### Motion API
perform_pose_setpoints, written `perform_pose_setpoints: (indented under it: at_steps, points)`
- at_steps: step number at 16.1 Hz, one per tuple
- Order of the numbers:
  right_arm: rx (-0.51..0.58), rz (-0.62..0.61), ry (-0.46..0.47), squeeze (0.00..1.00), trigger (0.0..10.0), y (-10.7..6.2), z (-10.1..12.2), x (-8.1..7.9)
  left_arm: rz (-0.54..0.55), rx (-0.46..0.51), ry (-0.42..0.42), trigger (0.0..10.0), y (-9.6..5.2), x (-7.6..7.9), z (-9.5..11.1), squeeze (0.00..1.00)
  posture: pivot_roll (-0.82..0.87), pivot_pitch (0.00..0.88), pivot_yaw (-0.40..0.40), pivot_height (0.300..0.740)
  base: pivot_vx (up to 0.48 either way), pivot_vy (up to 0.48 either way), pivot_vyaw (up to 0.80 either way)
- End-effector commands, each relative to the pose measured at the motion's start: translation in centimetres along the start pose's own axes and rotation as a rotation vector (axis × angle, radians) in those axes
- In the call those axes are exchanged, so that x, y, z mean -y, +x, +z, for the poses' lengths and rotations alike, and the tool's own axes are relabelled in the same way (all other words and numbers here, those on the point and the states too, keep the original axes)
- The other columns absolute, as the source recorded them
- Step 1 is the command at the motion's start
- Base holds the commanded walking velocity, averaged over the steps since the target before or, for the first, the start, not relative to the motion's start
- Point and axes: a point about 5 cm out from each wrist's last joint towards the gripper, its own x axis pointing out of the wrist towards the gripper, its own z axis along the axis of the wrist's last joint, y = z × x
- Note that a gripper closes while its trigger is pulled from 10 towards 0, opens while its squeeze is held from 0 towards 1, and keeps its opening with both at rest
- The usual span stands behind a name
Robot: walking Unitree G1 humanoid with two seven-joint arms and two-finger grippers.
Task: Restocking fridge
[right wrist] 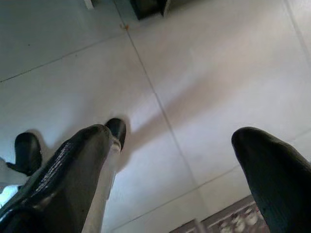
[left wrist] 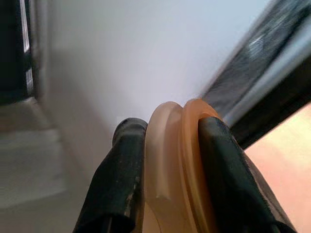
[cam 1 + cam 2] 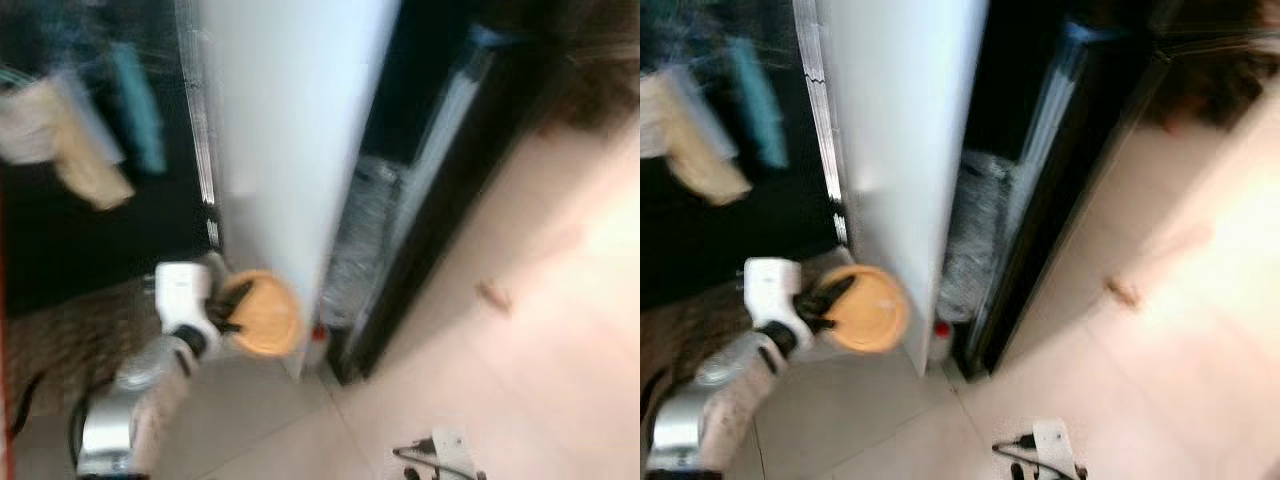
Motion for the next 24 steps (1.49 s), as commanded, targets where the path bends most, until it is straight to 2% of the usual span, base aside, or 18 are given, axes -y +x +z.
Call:
perform_pose_setpoints:
  at_steps: [1, 2, 4, 5, 7, 8, 10, 12, 18, 22, 24]
  points:
    - [-0.001, -0.014, 0.006, 0.0, 10.0, 0.0, 0.1, 0.5, 0.053, -0.025, 0.018, 10.0, 0.3, -0.8, -0.7, 0.0, 0.07, 0.057, -0.089, 0.74, 0.0, 0.0, -0.79]
    - [0.0, -0.014, 0.005, 0.0, 10.0, 0.0, 0.1, 0.5, 0.133, -0.089, 0.01, 10.0, 0.6, -2.6, -2.0, 0.0, 0.07, 0.057, -0.088, 0.74, 0.0, 0.0, -0.69]
    - [0.007, -0.013, 0.001, 0.0, 10.0, 0.0, 0.2, 0.4, 0.199, -0.216, 0.049, 10.0, 0.4, -4.8, -5.0, 0.0, 0.07, 0.056, -0.088, 0.74, 0.0, 0.0, 0.0]
    - [0.007, -0.016, 0.007, 0.0, 10.0, 0.0, 0.2, 0.4, 0.229, -0.339, 0.079, 10.0, -0.2, -5.9, -8.1, 0.0, 0.06, 0.049, -0.08, 0.74, 0.0, 0.0, 0.0]
    - [0.007, -0.019, 0.013, 0.0, 10.0, 0.0, 0.3, 0.3, 0.255, -0.468, 0.15, 10.0, -1.1, -6.5, -11.3, 0.0, 0.06, 0.043, -0.074, 0.74, 0.0, 0.0, 0.0]
    - [0.008, -0.019, 0.014, 0.0, 10.0, 0.0, 0.3, 0.3, 0.27, -0.501, 0.147, 10.0, -1.5, -6.6, -12.3, 0.0, 0.06, 0.043, -0.074, 0.74, 0.0, 0.0, 0.0]
    - [0.008, -0.018, 0.014, 0.0, 10.0, 0.0, 0.3, 0.3, 0.324, -0.553, 0.086, 10.0, -2.3, -6.7, -14.3, 0.0, 0.07, 0.027, -0.074, 0.74, 0.0, 0.0, 0.0]
    - [0.013, -0.018, 0.016, 0.0, 10.0, 0.0, 0.4, 0.2, 0.378, -0.585, 0.008, 10.0, -3.0, -6.7, -15.6, 0.0, 0.06, 0.014, -0.07, 0.74, 0.0, 0.0, 0.0]
    - [0.011, -0.023, 0.014, 0.0, 10.0, 0.0, 0.3, 0.3, 0.446, -0.627, -0.039, 10.0, -4.7, -7.2, -17.6, 0.0, 0.06, 0.001, -0.074, 0.74, 0.0, 0.0, 0.0]
    - [0.015, -0.025, 0.022, 0.0, 10.0, 0.0, 0.1, 0.2, 0.444, -0.618, -0.058, 10.0, -4.8, -7.3, -17.6, 0.0, 0.05, 0.021, -0.076, 0.74, 0.0, 0.0, 0.0]
    - [0.001, -0.02, 0.006, 0.0, 10.0, 0.0, 0.0, 0.2, 0.444, -0.602, -0.074, 10.0, -4.8, -7.3, -17.5, 0.0, 0.05, 0.034, -0.075, 0.74, 0.0, 0.0, -0.6]
